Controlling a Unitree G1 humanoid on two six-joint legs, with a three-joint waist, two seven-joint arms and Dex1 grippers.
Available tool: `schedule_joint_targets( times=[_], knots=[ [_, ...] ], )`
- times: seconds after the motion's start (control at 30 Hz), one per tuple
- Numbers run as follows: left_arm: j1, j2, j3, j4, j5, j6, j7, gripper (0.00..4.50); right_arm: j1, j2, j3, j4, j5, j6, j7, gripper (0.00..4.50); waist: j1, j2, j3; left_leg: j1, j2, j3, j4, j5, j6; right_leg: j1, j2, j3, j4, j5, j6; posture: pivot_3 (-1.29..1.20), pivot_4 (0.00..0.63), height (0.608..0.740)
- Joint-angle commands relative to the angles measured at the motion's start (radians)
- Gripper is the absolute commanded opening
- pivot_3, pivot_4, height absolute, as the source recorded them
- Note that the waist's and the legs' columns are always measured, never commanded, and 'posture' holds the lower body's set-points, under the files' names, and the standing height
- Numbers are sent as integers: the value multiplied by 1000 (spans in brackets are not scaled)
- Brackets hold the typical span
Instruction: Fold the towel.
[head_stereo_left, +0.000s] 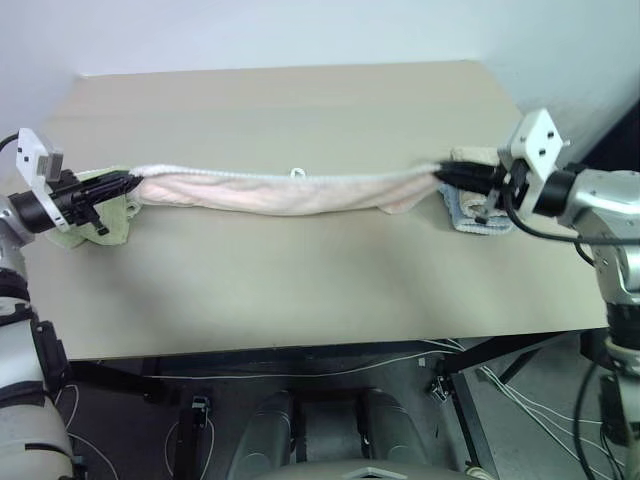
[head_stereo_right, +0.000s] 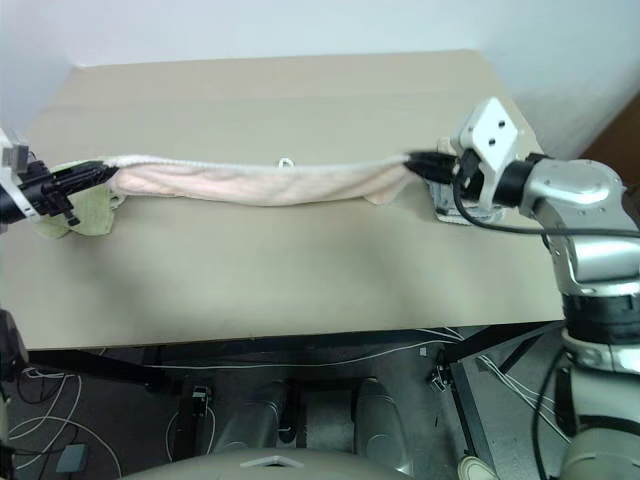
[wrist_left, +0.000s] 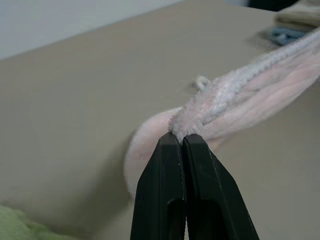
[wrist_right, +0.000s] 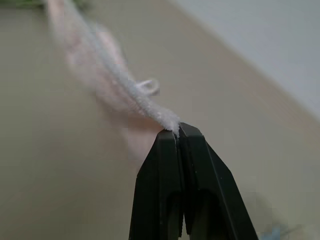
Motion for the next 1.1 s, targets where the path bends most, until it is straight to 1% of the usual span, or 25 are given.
schedule_joint_targets(
  times=[0.03, 0.27, 0.33, 0.4, 0.5, 0.6, 0.7, 0.83, 0.97, 1.1],
  knots=[
    [106, 57, 1, -141, -24, 75, -88, 14, 68, -87, -60, -102, 69, 46, 92, 0, -4, 0, 0, 0, 0, 0, 0, 0, 0, 0, -1, 0, 0, 0, 0, 0, 150, 740],
    [413, 121, 45, -444, -99, 254, -152, 14, 261, -190, -124, -251, 159, 123, 190, 0, 0, 0, 0, 1, 1, 0, -2, 0, 0, 0, -4, 1, -2, 0, -1, 0, 150, 740],
    [497, 142, 56, -504, -106, 266, -162, 14, 331, -203, -135, -289, 156, 121, 198, 0, 1, 0, 0, 0, 1, 0, -2, -1, 0, 1, -5, 1, -4, -1, -2, 0, 150, 740],
    [565, 157, 77, -541, -124, 292, -165, 14, 402, -207, -152, -330, 162, 118, 206, 0, 4, 0, 0, 0, 1, 0, -2, -1, 0, 1, -6, 2, -5, -2, -5, 0, 150, 740],
    [639, 182, 106, -563, -142, 332, -166, 14, 462, -197, -180, -374, 200, 139, 199, 0, 8, 0, 0, 0, 1, 0, -3, -2, 0, 1, -7, 2, -6, -3, -7, 0, 150, 740],
    [701, 209, 116, -561, -134, 315, -169, 14, 525, -207, -188, -404, 199, 136, 209, 0, 10, 0, 0, 0, 1, 0, -4, -3, -1, 1, -7, 2, -6, -5, -9, 0, 150, 740],
    [753, 241, 116, -558, -137, 291, -171, 14, 556, -210, -203, -415, 206, 133, 217, 0, 15, 0, 0, 0, 1, 0, -5, -3, -1, 1, -8, 2, -8, -5, -10, 0, 150, 740],
    [782, 260, 116, -551, -138, 275, -171, 14, 562, -203, -204, -417, 224, 128, 220, 0, 26, 0, 0, 0, 1, 0, -5, -4, -1, 1, -8, 2, -9, -5, -10, 0, 150, 740],
    [791, 242, 115, -574, -143, 265, -167, 14, 578, -203, -176, -421, 204, 111, 218, 0, 30, 0, 0, -1, 1, 0, -6, -4, 0, 2, -9, 1, -13, -5, -10, 0, 150, 740],
    [736, 210, 107, -579, -158, 272, -140, 14, 541, -192, -187, -387, 239, 126, 209, 0, 29, 0, 0, -1, 1, 1, -6, -6, 2, 4, -9, 1, -18, -5, -10, 0, 150, 740]
  ],
)
